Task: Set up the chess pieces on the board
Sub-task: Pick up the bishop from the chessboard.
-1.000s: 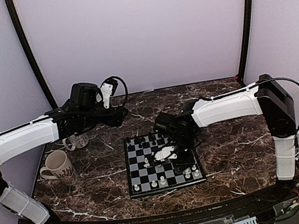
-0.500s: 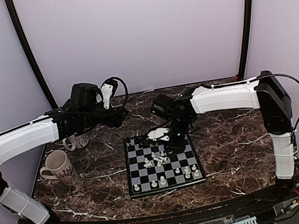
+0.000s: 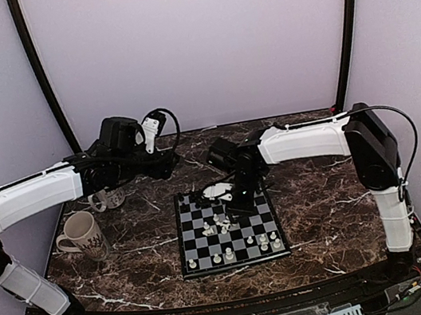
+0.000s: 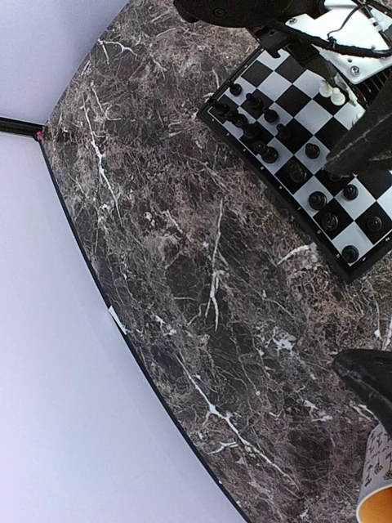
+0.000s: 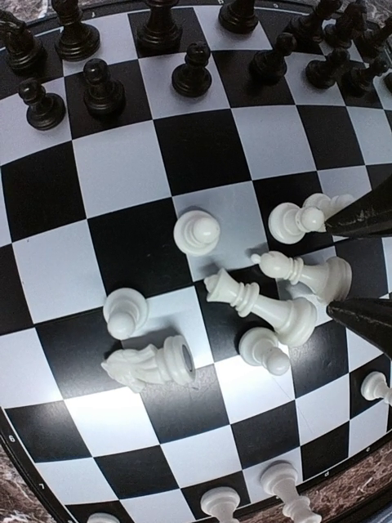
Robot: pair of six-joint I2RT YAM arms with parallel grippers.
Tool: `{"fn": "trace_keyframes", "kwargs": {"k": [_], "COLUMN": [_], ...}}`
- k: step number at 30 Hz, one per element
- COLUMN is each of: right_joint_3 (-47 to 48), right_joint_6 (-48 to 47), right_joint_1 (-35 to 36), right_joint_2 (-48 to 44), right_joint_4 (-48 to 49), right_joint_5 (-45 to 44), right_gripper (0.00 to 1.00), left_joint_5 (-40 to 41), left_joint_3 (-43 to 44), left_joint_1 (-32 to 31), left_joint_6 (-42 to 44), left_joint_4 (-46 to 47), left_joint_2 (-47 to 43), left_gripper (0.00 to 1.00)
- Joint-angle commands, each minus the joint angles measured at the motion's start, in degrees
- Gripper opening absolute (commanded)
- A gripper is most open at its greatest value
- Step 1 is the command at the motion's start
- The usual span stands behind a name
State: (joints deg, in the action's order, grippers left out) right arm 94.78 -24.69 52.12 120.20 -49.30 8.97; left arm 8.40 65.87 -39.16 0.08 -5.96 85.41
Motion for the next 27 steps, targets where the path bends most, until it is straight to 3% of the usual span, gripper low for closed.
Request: {"fn": "trace_keyframes", "kwargs": {"k": [1,15,27], "right_joint_3": [1.5,1.0,-3.1], "right_joint_6": [1.0,1.8,1.8], "right_joint_1": [0.2,0.2,0.2], "right_joint_2": [1.3,3.2,-3.0], "right_joint_4": [0.5,0.2,0.4], "right_joint_5": [0.2,-0.2,-0.6], "right_gripper": [0.27,0.3,0.17], "left_joint_5": [0.4,0.3,-0.1], "left_joint_3": [1.2,1.1,1.2], "left_joint_1": [0.3,0.2,0.2], "left_joint_6": [0.8,0.8,0.6], "left_joint_4": [-0.3,-0.2,-0.3], "left_joint_2": [-1.1,-0.7,-0.2], "left_gripper": [0.75,0.75,0.75]}}
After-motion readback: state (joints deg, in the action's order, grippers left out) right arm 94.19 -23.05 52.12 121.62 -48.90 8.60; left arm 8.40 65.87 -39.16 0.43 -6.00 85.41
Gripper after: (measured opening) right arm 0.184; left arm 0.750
